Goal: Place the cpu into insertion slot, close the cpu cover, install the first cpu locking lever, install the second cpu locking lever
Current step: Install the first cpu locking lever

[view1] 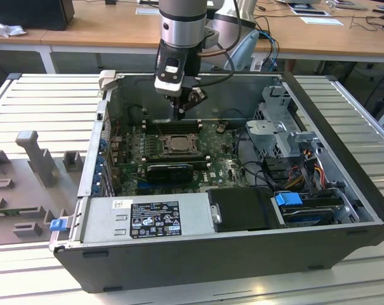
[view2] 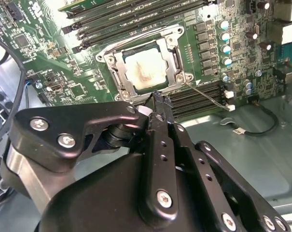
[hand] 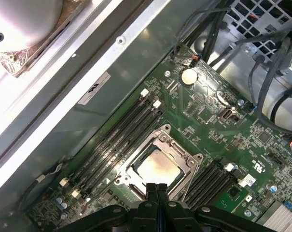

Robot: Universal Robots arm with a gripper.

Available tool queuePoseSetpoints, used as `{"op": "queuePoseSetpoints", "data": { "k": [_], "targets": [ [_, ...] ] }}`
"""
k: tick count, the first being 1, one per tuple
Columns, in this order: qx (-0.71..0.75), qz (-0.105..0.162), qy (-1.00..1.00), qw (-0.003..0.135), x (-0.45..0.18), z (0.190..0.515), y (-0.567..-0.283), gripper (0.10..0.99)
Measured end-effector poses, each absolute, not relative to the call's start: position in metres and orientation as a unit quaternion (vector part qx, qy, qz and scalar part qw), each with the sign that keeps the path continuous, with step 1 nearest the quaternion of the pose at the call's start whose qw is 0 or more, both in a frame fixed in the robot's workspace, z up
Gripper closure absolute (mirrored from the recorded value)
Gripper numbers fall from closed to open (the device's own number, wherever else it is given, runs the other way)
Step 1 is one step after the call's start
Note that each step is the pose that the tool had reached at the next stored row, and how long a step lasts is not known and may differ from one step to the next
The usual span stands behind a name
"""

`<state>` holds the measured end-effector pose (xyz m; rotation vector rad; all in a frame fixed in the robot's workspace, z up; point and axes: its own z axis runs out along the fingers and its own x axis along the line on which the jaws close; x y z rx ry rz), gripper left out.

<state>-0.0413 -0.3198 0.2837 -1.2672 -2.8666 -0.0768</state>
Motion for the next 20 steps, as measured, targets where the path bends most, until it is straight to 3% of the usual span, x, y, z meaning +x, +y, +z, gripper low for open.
{"op": "queuePoseSetpoints", "data": {
  "k": [20],
  "targets": [
    [-0.33, -0.024, -0.944, 0.005, -0.0413, 0.2837, -0.3197, 0.98]
  ]
}}
